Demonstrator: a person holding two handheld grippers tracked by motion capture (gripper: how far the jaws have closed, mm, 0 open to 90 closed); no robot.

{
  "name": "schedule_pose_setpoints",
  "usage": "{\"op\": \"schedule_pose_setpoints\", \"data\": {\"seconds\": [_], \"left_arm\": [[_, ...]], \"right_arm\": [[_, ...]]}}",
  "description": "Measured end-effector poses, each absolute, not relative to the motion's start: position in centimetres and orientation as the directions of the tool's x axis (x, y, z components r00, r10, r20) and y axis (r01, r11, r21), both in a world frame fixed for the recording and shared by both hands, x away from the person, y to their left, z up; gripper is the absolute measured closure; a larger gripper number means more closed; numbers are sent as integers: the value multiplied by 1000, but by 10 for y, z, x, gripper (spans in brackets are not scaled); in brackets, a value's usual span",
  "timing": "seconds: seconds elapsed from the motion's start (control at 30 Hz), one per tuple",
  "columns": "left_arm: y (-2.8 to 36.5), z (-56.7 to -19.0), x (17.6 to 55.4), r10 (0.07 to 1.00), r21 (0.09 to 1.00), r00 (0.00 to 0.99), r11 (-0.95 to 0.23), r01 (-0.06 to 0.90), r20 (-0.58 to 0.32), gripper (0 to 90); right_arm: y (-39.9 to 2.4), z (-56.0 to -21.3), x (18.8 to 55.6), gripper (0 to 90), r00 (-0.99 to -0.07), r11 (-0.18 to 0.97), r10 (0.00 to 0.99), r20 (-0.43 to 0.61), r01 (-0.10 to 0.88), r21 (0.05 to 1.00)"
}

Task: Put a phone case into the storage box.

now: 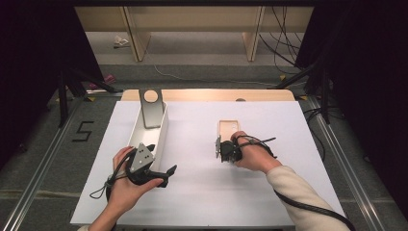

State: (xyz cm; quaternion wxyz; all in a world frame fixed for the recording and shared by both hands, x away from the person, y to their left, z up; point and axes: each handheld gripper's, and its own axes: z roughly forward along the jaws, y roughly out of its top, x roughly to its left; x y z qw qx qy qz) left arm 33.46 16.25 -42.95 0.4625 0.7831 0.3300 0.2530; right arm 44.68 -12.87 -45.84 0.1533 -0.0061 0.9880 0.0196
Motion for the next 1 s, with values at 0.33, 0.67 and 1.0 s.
{"op": "schedule_pose_setpoints", "data": {"seconds": [0.33, 0.67, 1.0], "left_arm": [[163, -430, 335, 752, 891, 653, -354, 283, 91, 17], [163, -430, 335, 753, 892, 652, -354, 283, 92, 17], [163, -430, 335, 752, 890, 653, -358, 284, 94, 18]], "right_arm": [[-131, -455, 445, 854, -950, 998, -10, -312, -30, 59], [-140, -448, 441, 863, -946, 989, 30, -321, -18, 145], [-155, -438, 434, 876, -940, 965, 63, -336, -29, 262]]}}
